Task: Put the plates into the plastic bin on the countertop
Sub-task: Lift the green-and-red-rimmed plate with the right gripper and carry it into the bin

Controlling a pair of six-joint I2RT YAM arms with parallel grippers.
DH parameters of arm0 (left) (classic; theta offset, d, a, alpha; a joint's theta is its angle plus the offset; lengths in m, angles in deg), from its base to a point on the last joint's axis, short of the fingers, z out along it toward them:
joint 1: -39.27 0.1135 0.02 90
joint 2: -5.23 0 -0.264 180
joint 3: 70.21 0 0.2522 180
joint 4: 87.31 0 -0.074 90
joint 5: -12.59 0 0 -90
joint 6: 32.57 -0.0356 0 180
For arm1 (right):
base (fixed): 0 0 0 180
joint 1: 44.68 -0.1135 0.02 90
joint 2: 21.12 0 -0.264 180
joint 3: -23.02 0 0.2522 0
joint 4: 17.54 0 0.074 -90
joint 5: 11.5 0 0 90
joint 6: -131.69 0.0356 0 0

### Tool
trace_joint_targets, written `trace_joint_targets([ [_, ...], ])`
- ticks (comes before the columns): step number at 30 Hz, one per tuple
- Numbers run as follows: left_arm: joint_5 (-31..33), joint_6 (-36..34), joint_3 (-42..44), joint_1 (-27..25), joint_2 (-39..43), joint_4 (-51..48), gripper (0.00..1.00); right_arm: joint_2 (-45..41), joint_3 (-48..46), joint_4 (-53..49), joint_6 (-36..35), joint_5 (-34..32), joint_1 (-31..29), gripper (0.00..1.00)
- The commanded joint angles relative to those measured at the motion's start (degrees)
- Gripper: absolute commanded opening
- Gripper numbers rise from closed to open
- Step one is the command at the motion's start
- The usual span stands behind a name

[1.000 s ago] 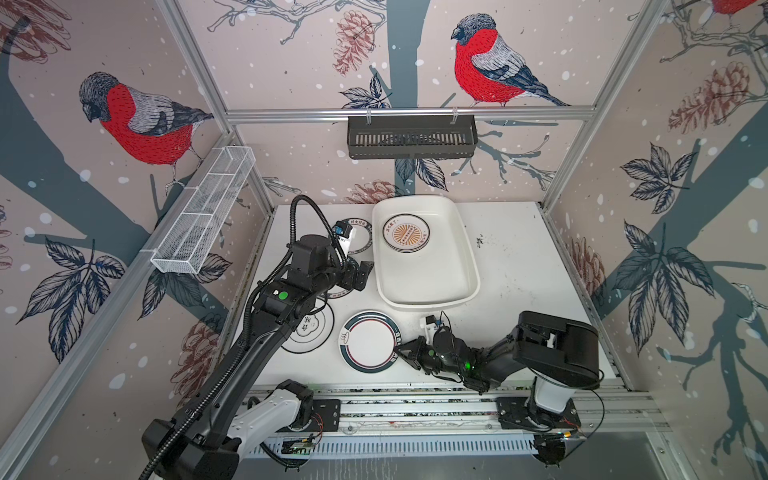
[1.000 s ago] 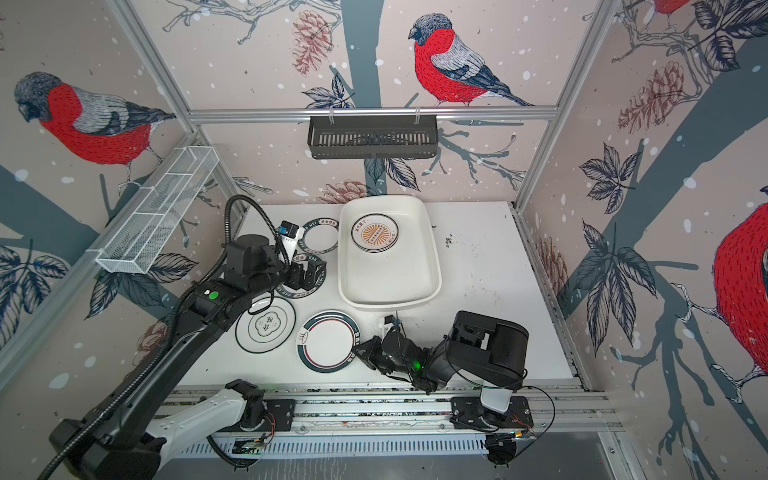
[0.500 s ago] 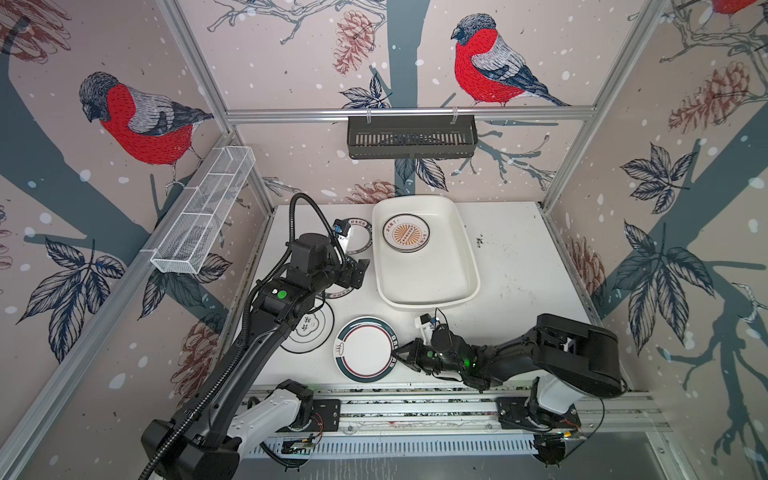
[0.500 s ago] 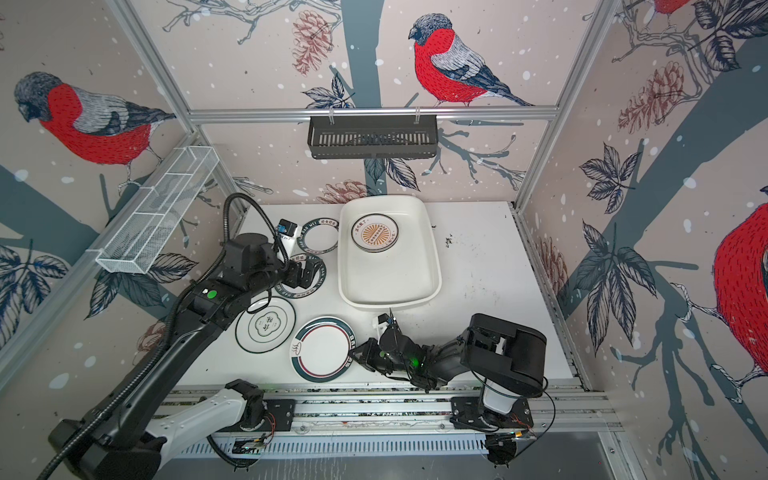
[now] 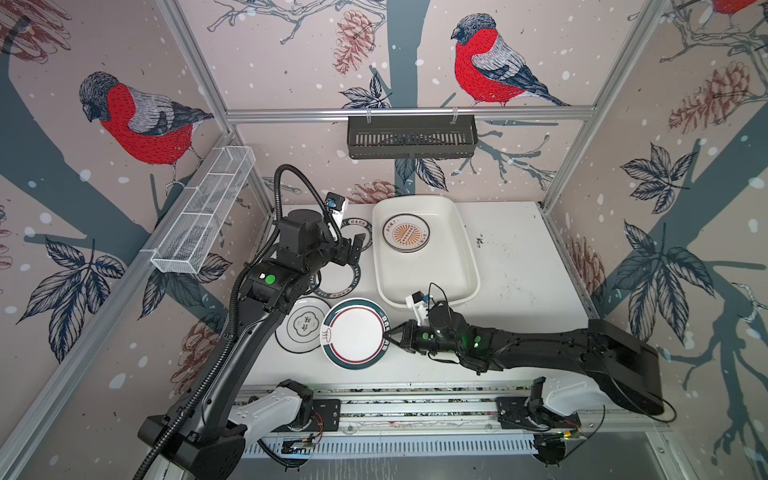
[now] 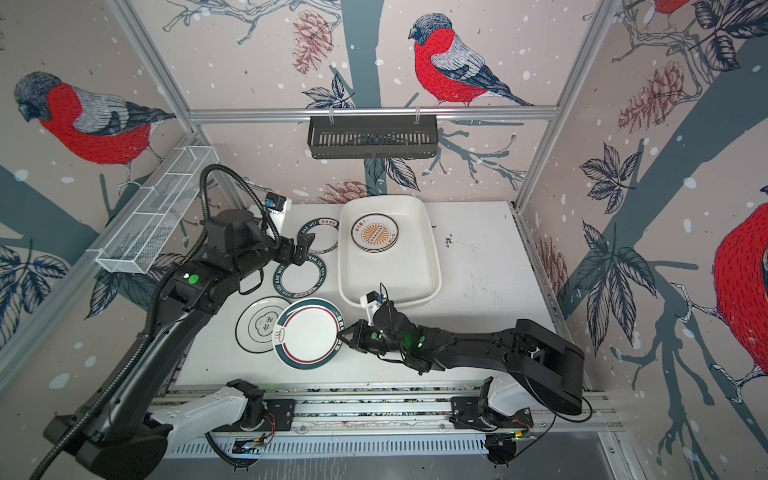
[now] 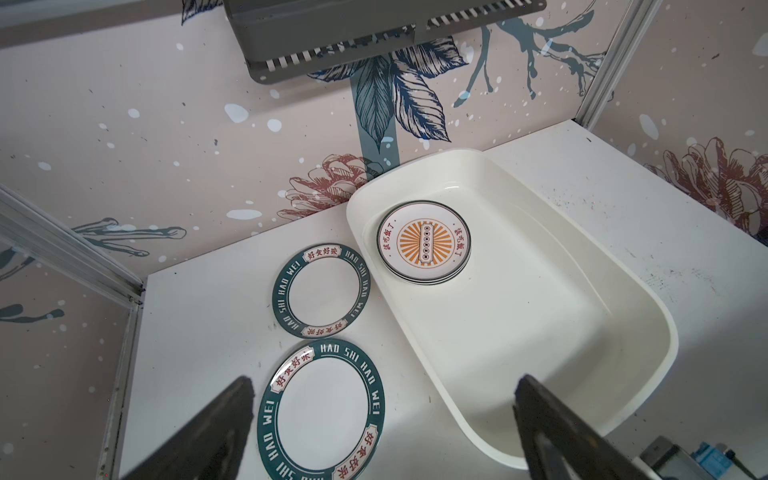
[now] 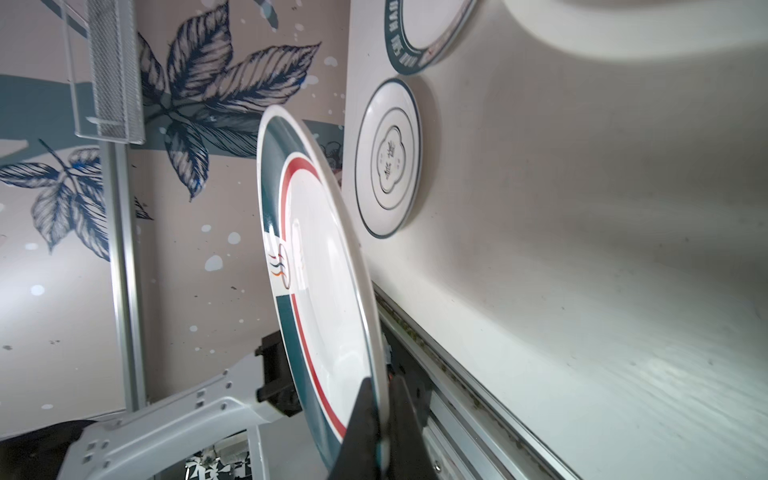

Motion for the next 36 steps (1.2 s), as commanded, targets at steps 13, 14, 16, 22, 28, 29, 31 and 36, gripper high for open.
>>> trace_joint_targets([
  [13,-7.9,-0.7,3.4,0.1,-1.1,2.8,0.97,-3.8,17.0,-26.8,-22.2,16.9,26.9,0.01],
  [14,-8.4,-0.4,3.2,0.1,-1.7,2.7,0.97,-3.1,18.3,-27.9,-24.0,17.8,28.7,0.01],
  [16,-8.7,-0.2,2.9,0.1,-2.5,2.9,0.97,-1.3,20.5,-30.2,-27.8,19.9,31.5,0.01],
  [22,-8.3,-0.5,2.5,0.1,-3.6,4.5,0.97,5.0,26.0,-35.6,-35.6,23.4,37.9,0.01],
  [28,-10.6,-2.2,0.8,0.1,-5.6,2.9,0.97,9.8,29.4,-37.8,-40.2,23.9,42.4,0.01],
  [29,-11.2,-2.2,1.1,0.1,-5.6,3.1,0.97,10.3,29.7,-38.2,-41.2,23.4,43.2,0.01],
  [31,-12.8,-2.5,1.4,0.1,-5.9,3.1,0.97,11.3,30.3,-39.1,-42.8,22.2,44.5,0.01],
  [36,-14.9,-3.8,0.7,0.1,-7.6,1.8,0.97,15.1,33.0,-41.8,-46.4,21.8,46.9,0.01],
])
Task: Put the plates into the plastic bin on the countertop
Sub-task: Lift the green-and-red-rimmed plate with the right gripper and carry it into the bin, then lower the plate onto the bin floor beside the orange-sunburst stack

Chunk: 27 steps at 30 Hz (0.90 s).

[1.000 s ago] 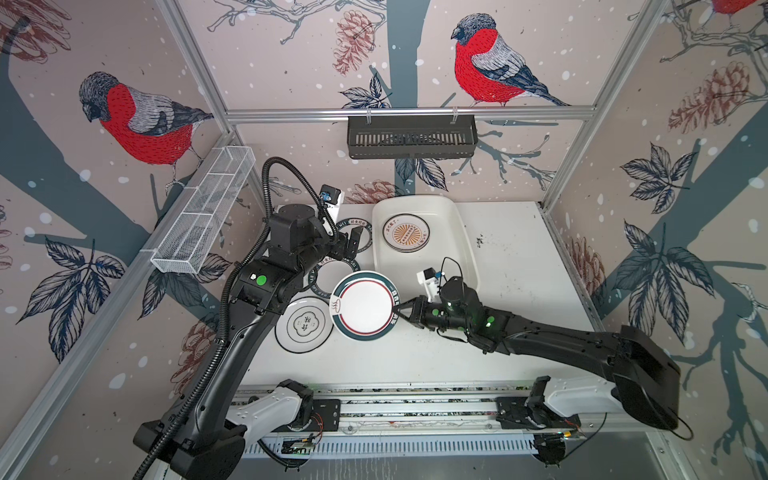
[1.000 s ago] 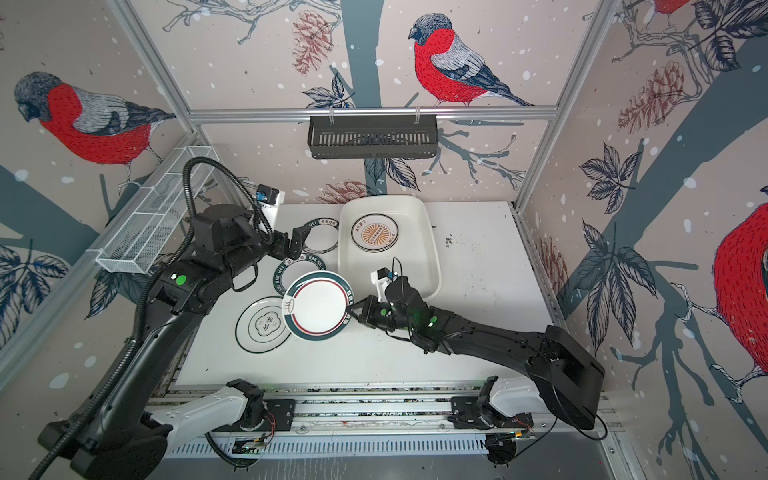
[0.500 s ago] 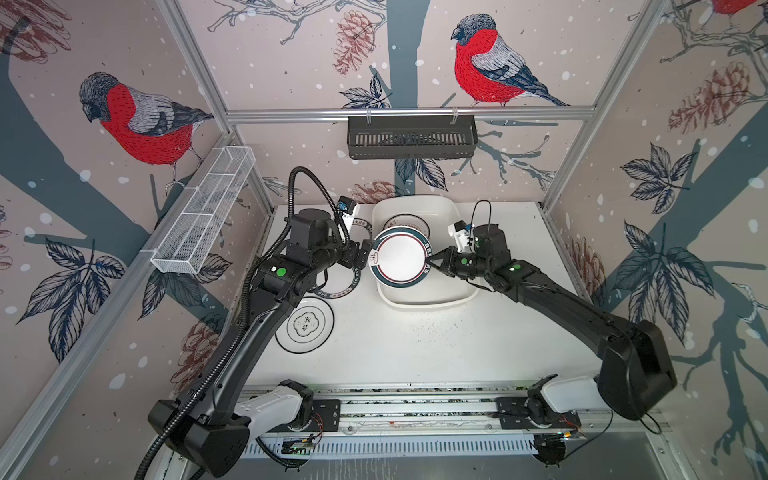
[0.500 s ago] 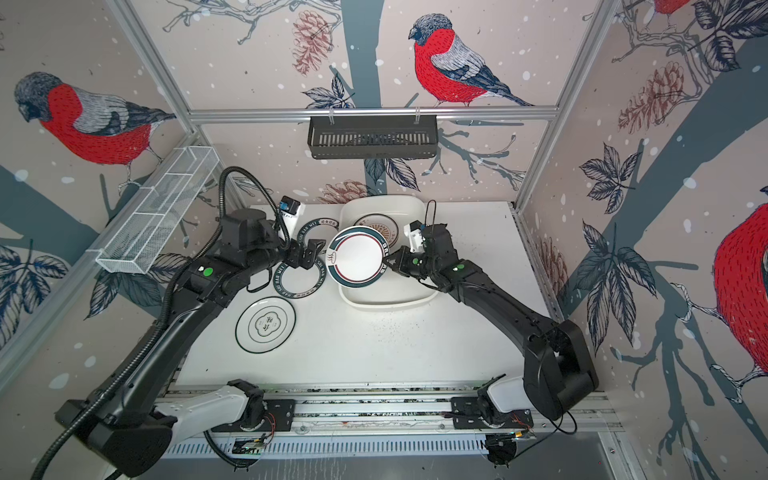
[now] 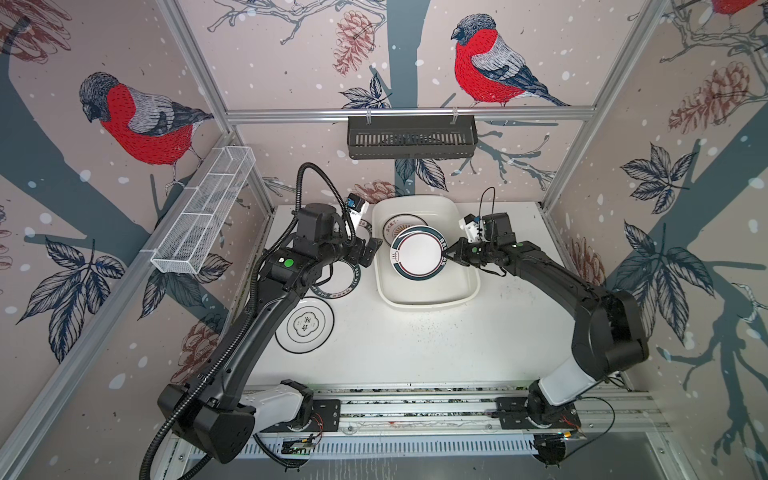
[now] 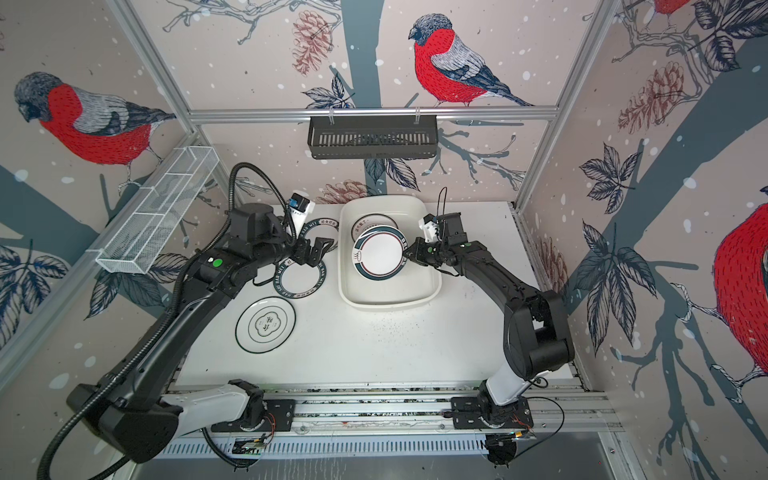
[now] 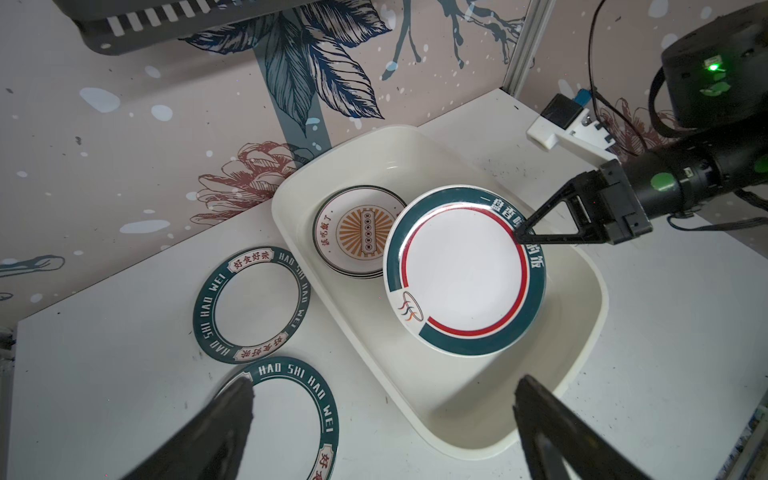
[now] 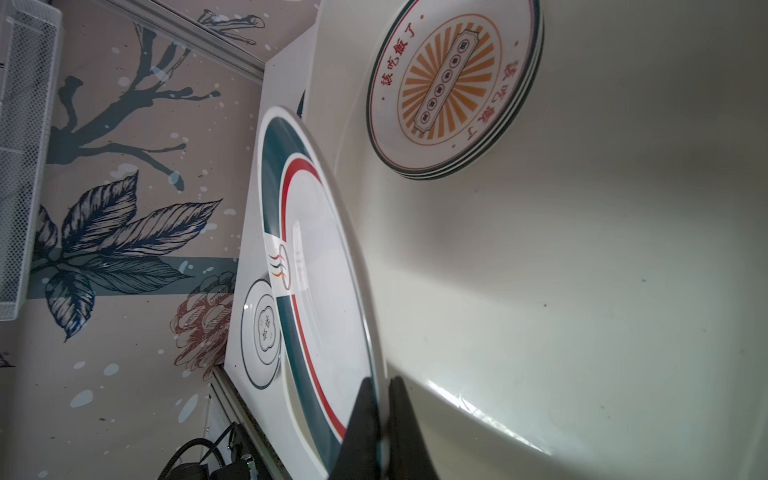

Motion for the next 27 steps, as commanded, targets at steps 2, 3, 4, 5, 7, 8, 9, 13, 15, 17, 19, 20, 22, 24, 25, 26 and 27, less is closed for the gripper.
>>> trace_joint_targets([
  [2,-2.4,-1.4,-0.2,0.1,-0.4,0.0,0.97,3.1,2.4,-1.8,-4.8,0.5,0.7,0.01],
  [3,-2.5,-1.4,-0.1,0.1,-0.5,0.0,0.97,4.1,3.5,-3.0,-5.6,0.5,0.7,0.01],
  [4,-2.7,-1.5,0.0,0.1,-0.6,0.0,0.97,5.3,4.2,-3.9,-6.5,0.5,0.7,0.01],
  [5,-2.8,-1.5,0.1,0.1,-0.7,-0.1,0.97,6.2,4.6,-4.3,-7.1,1.0,0.7,0.01],
  [7,-3.2,-1.5,0.2,0.1,-1.1,-0.1,0.97,7.7,4.9,-4.3,-7.7,1.3,0.7,0.01],
  [8,-3.4,-1.5,0.2,0.1,-1.3,-0.2,0.97,8.4,4.8,-4.4,-8.0,1.4,0.7,0.01],
  [9,-3.6,-1.5,0.2,0.1,-1.5,-0.2,0.97,9.1,5.1,-4.8,-8.3,1.7,0.7,0.01],
  [13,-4.2,-1.4,0.6,0.1,-1.9,0.2,0.97,11.4,6.9,-7.8,-10.5,2.6,0.5,0.02],
  [15,-4.0,-1.2,0.5,0.1,-2.1,0.2,0.97,12.2,8.0,-9.1,-11.3,2.5,0.2,0.02],
  [17,-4.0,-1.3,0.3,0.1,-2.2,0.0,0.97,13.1,8.7,-10.2,-12.2,2.3,-0.1,0.02],
  [19,-3.9,-1.5,0.3,0.1,-2.2,0.0,0.97,14.1,9.2,-10.8,-12.2,2.1,-0.1,0.02],
  [20,-3.8,-1.5,0.3,0.1,-2.2,-0.1,0.97,14.3,9.1,-10.6,-12.2,2.0,-0.1,0.02],
  [22,-3.6,-1.5,0.4,0.1,-2.2,0.0,0.97,15.0,9.2,-10.6,-12.0,1.9,-0.1,0.02],
  [24,-3.6,-1.5,0.4,0.1,-2.3,0.0,0.97,15.9,9.4,-10.6,-12.0,2.1,-0.2,0.02],
  [25,-3.6,-1.5,0.3,0.1,-2.3,0.0,0.97,16.3,9.6,-10.8,-12.0,2.2,-0.2,0.02],
  [26,-3.7,-1.5,0.3,0.1,-2.4,0.0,0.97,16.7,9.8,-11.0,-12.2,2.2,-0.3,0.02],
  [27,-3.7,-1.6,0.2,0.1,-2.3,-0.1,0.97,17.0,9.9,-10.9,-12.1,2.2,-0.3,0.02],
])
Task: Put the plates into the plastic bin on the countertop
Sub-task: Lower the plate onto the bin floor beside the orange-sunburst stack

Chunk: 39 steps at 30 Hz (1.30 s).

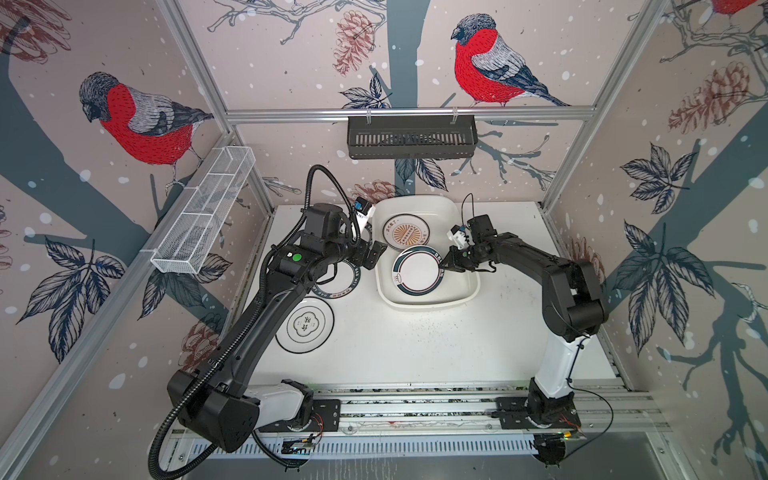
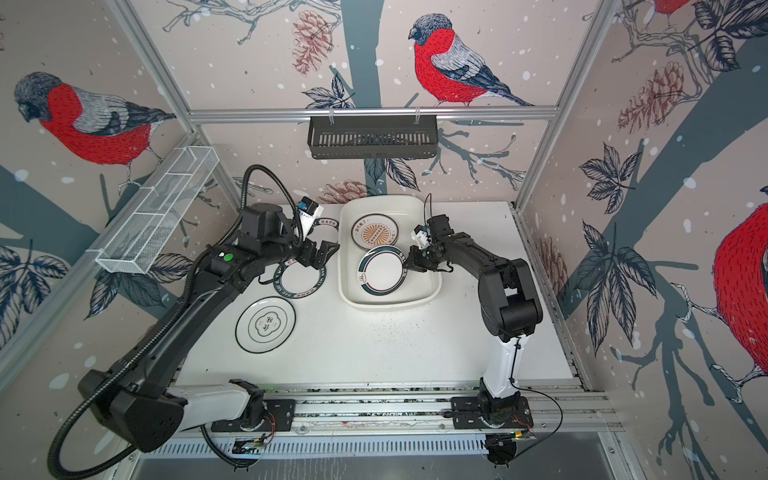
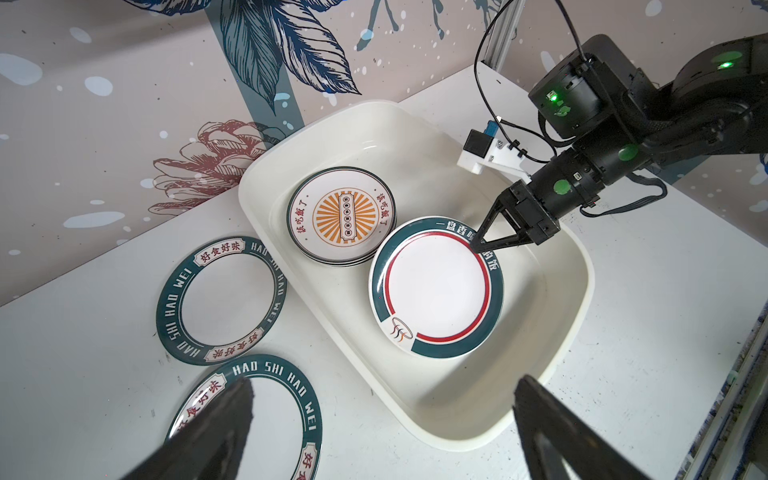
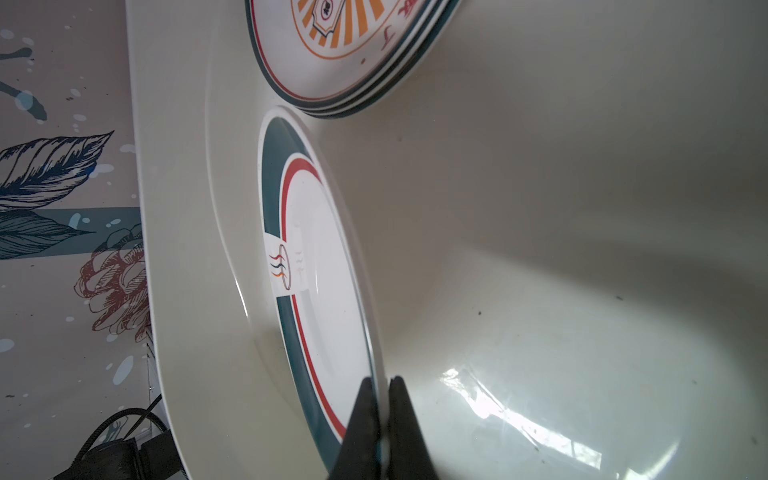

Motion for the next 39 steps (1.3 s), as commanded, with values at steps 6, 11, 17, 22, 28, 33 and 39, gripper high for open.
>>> trace_joint_targets([
  [6,-0.9,-1.3,-0.5,0.1,-0.3,0.2,0.97,2.9,2.2,-1.3,-1.0,0.9,-0.5,0.03],
  [11,-1.3,-0.9,-0.9,0.1,-0.8,0.4,0.97,4.8,3.2,-2.4,-1.2,0.4,-0.4,0.03],
  [17,-2.8,-0.6,-2.4,0.1,-1.5,-0.4,0.97,5.5,3.7,-3.6,-1.6,-0.8,-0.1,0.06],
  [22,-3.4,-0.4,-3.1,0.1,-2.1,-0.5,0.97,5.7,3.6,-4.5,-1.7,-2.1,0.0,0.09],
  [28,-3.5,-0.4,-3.0,0.1,-2.2,-0.5,0.97,5.9,3.6,-5.4,-2.0,-3.7,0.0,0.10],
  [33,-3.5,-0.7,-2.5,0.1,-2.1,-0.3,0.97,6.5,3.7,-5.7,-2.2,-4.1,-0.1,0.11],
  [39,-3.4,-0.8,-2.2,0.1,-2.0,-0.1,0.97,7.1,4.3,-6.1,-2.2,-5.3,-0.4,0.12],
])
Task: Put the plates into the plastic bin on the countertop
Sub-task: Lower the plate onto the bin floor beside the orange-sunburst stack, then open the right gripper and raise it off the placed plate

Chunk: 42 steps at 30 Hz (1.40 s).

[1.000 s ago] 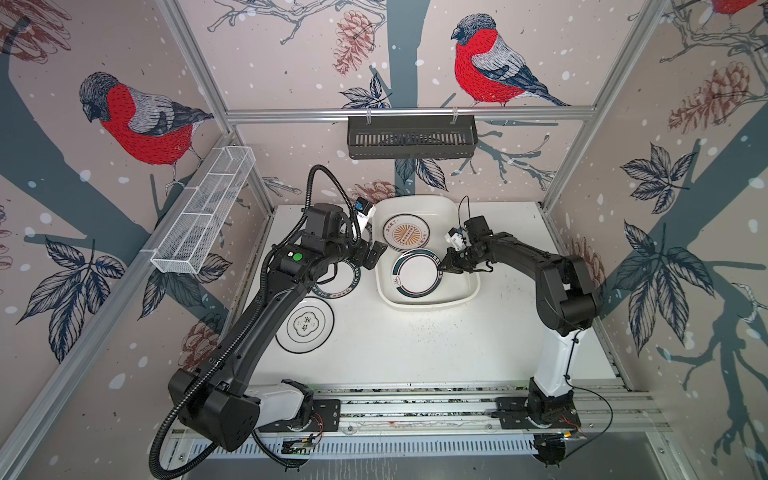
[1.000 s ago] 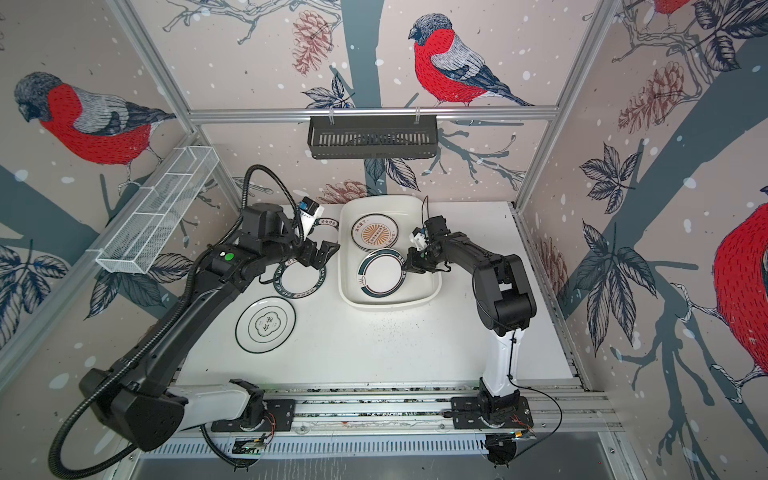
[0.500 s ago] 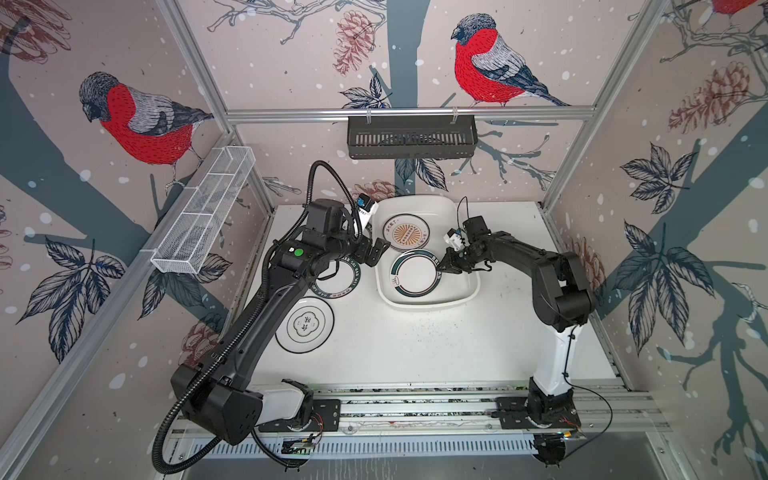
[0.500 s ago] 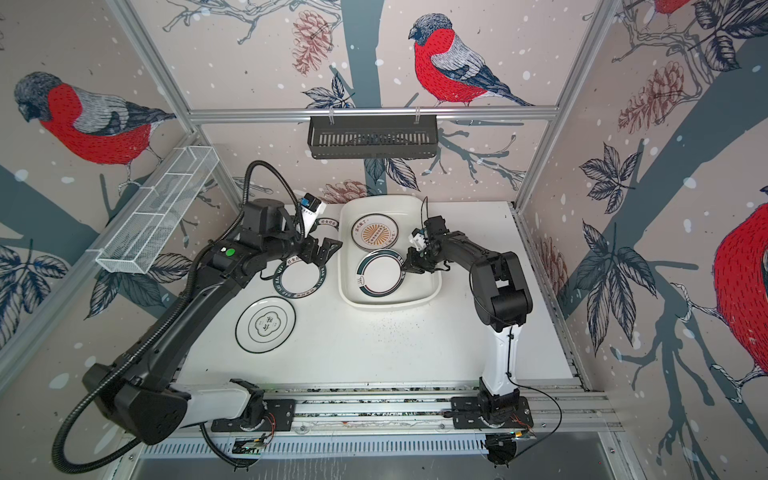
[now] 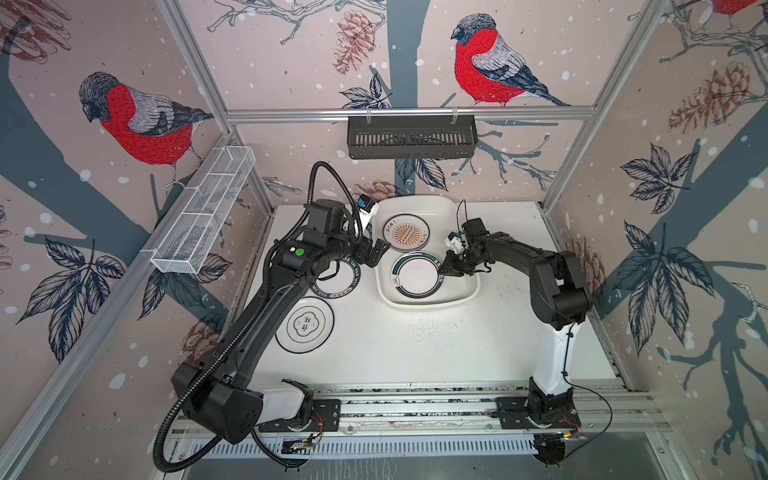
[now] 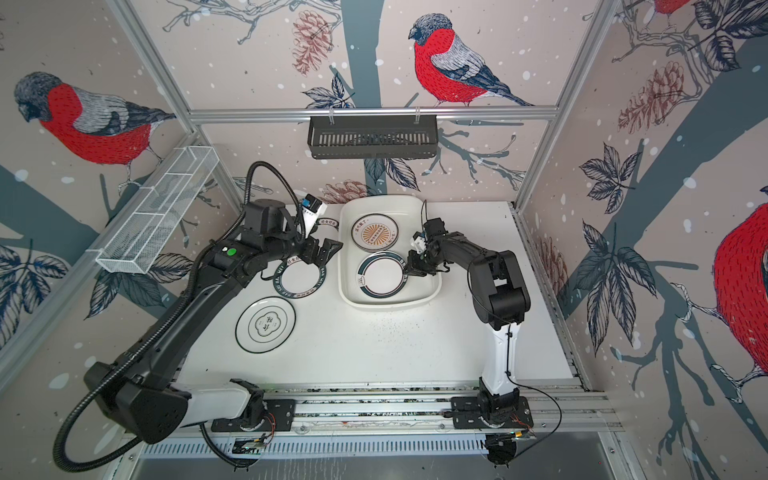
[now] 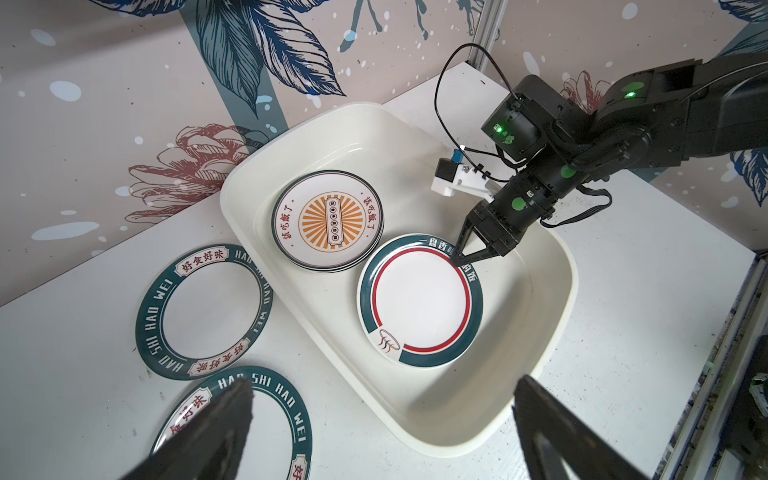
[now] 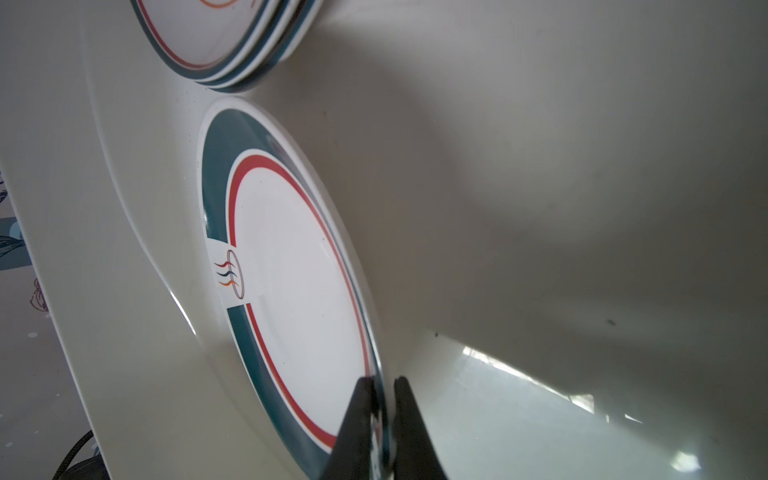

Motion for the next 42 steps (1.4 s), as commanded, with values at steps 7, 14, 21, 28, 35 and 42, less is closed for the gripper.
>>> trace_joint_targets([
  [7,1.9,1.6,0.6,0.1,-0.8,1.1,0.97,1.6,0.7,-2.6,-1.6,-4.1,-0.3,0.13],
  [14,4.4,3.9,2.1,0.1,-2.5,1.6,0.97,2.5,0.9,-2.9,-1.6,-5.1,-0.5,0.14],
  [21,5.3,5.6,1.8,0.2,-3.1,1.7,0.97,3.2,1.6,-3.7,-1.8,-5.9,-0.5,0.17],
  [28,7.6,6.0,2.2,0.3,-3.2,2.0,0.97,3.1,1.7,-4.1,-2.0,-6.1,-0.6,0.20],
  [35,7.9,6.6,1.8,0.6,-3.3,1.9,0.97,2.0,2.7,-4.7,-1.9,-6.0,-0.7,0.25],
  [42,9.6,7.1,2.3,0.9,-2.8,2.3,0.97,0.2,3.0,-4.4,-1.9,-4.9,-0.7,0.28],
])
